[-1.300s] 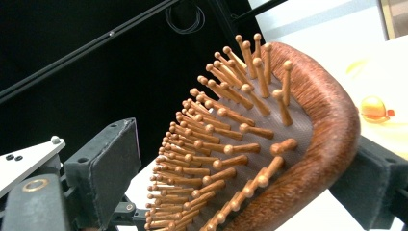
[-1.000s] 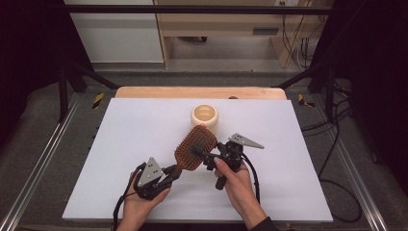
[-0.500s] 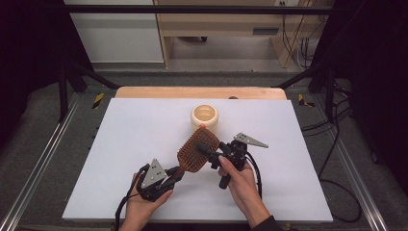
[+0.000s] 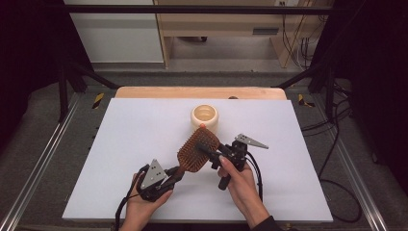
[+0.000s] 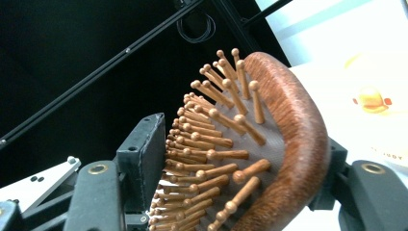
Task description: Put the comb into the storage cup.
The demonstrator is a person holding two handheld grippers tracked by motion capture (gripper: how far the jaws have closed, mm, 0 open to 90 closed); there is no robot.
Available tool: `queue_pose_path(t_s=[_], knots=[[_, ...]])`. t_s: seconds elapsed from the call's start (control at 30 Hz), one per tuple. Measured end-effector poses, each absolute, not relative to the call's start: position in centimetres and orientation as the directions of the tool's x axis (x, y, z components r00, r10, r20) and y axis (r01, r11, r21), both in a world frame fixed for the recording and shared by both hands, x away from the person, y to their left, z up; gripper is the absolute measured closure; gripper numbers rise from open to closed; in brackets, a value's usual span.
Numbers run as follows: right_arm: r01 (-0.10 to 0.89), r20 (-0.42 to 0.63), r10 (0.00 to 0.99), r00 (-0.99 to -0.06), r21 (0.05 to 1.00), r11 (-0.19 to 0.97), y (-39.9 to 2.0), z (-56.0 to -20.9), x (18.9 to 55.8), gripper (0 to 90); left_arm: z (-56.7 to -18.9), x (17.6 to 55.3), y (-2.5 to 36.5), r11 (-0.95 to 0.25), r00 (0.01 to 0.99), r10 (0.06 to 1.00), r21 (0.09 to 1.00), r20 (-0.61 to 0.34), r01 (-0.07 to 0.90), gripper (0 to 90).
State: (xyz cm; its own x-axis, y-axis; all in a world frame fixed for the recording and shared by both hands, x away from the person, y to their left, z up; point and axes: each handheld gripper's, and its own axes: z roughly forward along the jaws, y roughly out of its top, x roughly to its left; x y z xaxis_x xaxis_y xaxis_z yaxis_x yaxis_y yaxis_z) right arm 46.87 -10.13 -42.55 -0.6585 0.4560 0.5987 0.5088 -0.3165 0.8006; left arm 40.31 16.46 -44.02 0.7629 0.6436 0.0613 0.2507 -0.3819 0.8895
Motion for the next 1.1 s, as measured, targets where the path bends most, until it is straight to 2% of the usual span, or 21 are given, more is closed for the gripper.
queue_pose_path(t_s=[0.47, 0.73, 0.93, 1.0, 1.1], knots=[[0.491, 0.594, 0.423, -0.684, 0.804, -0.335, -9.8, -42.1, 46.3, 49.0, -44.4, 40.5, 16.5, -0.379, 0.762, 0.646, 0.885, 0.043, 0.271, 72.5], [0.468, 0.572, 0.447, -0.688, 0.82, -0.328, -9.4, -41.3, 45.8, 51.3, -44.3, 40.6, 16.6, -0.36, 0.762, 0.647, 0.892, 0.027, 0.274, 72.2], [0.457, 0.561, 0.465, -0.686, 0.828, -0.325, -9.2, -41.1, 45.6, 52.0, -44.5, 41.1, 16.6, -0.325, 0.761, 0.648, 0.894, -0.025, 0.307, 71.1], [0.442, 0.552, 0.484, -0.679, 0.834, -0.33, -9.2, -40.9, 45.6, 52.3, -44.7, 41.7, 16.3, -0.279, 0.75, 0.655, 0.895, -0.087, 0.347, 69.7], [0.438, 0.552, 0.499, -0.668, 0.834, -0.335, -9.5, -40.7, 45.6, 52.6, -44.8, 42.0, 16.0, -0.265, 0.754, 0.647, 0.894, -0.114, 0.362, 68.8]])
